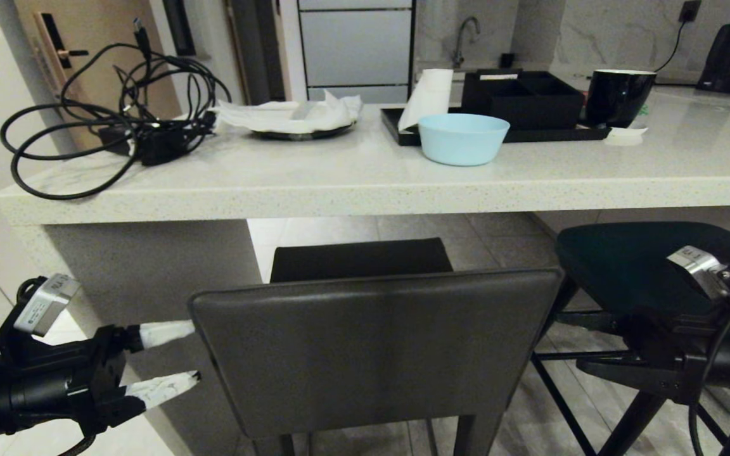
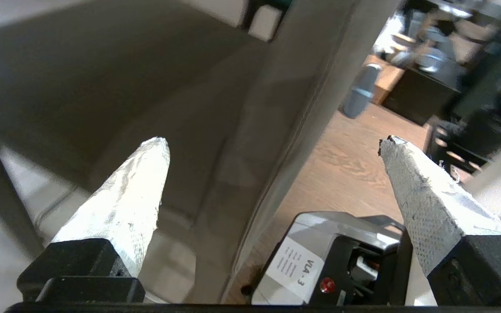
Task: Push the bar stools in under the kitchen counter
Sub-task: Pull the gray chair out from under the dining table
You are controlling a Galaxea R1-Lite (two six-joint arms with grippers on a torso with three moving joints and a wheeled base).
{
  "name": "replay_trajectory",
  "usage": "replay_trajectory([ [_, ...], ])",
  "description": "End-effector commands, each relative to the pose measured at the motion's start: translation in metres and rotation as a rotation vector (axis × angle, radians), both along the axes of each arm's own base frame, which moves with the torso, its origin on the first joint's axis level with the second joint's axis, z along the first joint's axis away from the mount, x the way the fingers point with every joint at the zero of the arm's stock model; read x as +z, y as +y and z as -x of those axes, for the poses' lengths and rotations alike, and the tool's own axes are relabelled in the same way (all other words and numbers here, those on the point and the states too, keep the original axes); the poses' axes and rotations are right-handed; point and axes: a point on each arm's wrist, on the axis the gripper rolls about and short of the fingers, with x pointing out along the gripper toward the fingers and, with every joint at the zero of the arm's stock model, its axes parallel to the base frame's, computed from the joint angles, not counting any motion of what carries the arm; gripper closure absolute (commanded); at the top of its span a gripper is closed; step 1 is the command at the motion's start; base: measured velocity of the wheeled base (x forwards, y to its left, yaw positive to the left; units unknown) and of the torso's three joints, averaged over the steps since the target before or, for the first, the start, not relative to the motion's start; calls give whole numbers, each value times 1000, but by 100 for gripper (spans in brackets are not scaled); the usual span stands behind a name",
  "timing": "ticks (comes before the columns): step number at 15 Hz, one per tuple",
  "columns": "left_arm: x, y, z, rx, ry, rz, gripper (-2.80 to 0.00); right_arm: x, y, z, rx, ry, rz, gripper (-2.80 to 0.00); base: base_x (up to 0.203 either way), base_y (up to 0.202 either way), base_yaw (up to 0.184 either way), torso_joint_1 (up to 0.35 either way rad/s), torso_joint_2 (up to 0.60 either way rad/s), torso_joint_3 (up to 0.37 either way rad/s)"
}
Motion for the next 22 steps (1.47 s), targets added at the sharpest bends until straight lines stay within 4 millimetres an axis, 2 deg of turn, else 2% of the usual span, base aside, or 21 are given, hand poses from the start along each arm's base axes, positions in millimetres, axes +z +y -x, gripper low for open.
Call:
replay_trajectory([
  [1,-3,-4,-4,-33,-1,3,-280,-7,7,-13,47,18,-8,-280,0,0,0,0,0,0],
  [6,-12,-18,-13,-104,-11,-2,-280,-12,16,-36,131,-23,-26,-280,0,0,0,0,0,0],
  [11,-28,-24,-29,-127,-58,0,-280,-22,34,-43,220,-13,-39,-280,0,0,0,0,0,0],
  [15,-29,-24,-27,-128,-30,9,-280,-28,54,-53,282,-8,-39,-280,0,0,0,0,0,0],
  [22,-31,-29,-25,-144,-20,11,-280,-34,63,-60,304,-28,-46,-280,0,0,0,0,0,0],
])
